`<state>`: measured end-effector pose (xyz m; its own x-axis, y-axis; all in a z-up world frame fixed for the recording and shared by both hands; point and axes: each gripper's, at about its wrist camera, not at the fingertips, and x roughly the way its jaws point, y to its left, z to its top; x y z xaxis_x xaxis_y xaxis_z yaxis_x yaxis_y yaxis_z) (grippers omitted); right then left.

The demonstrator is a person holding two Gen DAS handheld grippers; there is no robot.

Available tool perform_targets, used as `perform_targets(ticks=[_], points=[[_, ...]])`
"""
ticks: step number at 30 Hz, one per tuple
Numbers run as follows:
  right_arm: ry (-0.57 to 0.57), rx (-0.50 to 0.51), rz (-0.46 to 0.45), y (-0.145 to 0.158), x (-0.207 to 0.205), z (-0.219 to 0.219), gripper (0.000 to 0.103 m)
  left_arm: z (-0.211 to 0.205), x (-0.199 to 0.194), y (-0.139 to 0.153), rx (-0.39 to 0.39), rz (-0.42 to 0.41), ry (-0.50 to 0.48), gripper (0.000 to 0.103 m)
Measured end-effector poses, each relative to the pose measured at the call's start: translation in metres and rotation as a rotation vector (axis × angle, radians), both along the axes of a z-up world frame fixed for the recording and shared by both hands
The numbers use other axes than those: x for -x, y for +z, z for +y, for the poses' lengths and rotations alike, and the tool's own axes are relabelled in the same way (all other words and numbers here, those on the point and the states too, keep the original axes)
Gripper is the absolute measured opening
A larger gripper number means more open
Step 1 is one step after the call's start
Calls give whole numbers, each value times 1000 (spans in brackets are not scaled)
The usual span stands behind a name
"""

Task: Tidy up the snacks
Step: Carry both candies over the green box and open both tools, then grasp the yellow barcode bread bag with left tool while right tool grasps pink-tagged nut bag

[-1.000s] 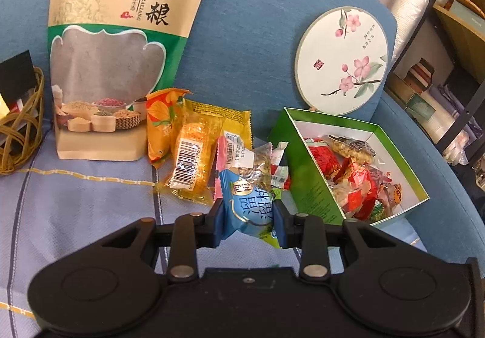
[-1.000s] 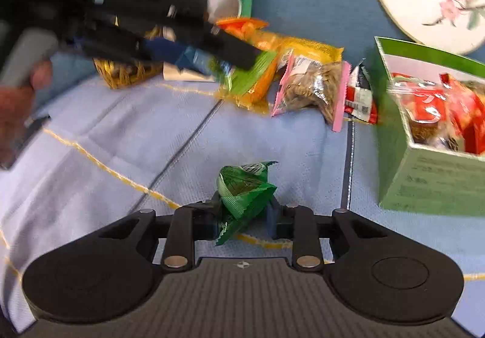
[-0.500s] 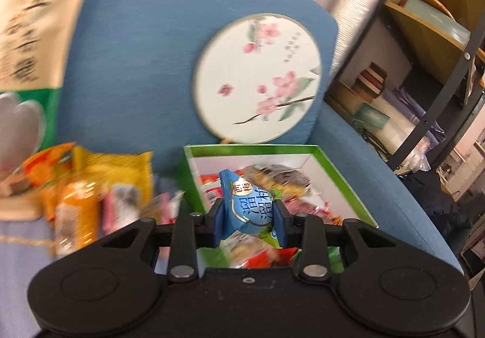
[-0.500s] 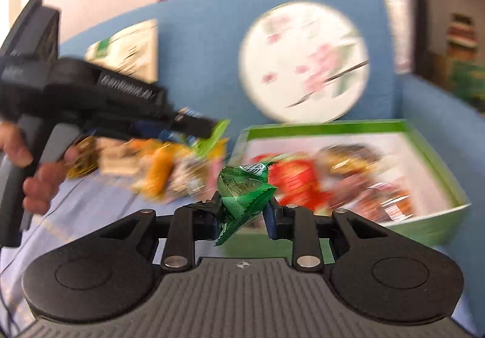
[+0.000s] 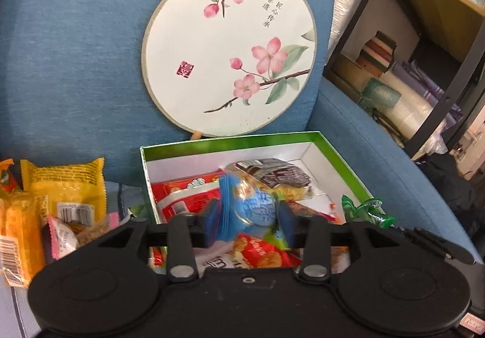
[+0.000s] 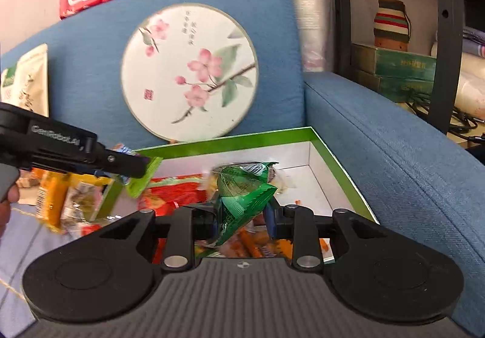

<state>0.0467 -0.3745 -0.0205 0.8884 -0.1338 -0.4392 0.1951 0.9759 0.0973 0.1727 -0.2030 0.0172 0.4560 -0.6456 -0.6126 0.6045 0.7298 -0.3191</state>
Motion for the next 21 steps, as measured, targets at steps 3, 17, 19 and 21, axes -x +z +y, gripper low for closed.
perform_targets(ticks=[3, 17, 19, 21], points=[[-2, 22, 32, -11, -6, 0, 103, 5, 6, -1, -14, -48, 57, 103], [62, 60, 6, 6, 4, 37, 103, 54, 13, 13, -42, -72, 143, 103], [93, 61, -5, 13, 6, 50, 103, 77, 15, 15, -42, -75, 180, 103], [159, 65, -10, 19, 8, 66, 103, 103, 14, 14, -54, -70, 221, 103]])
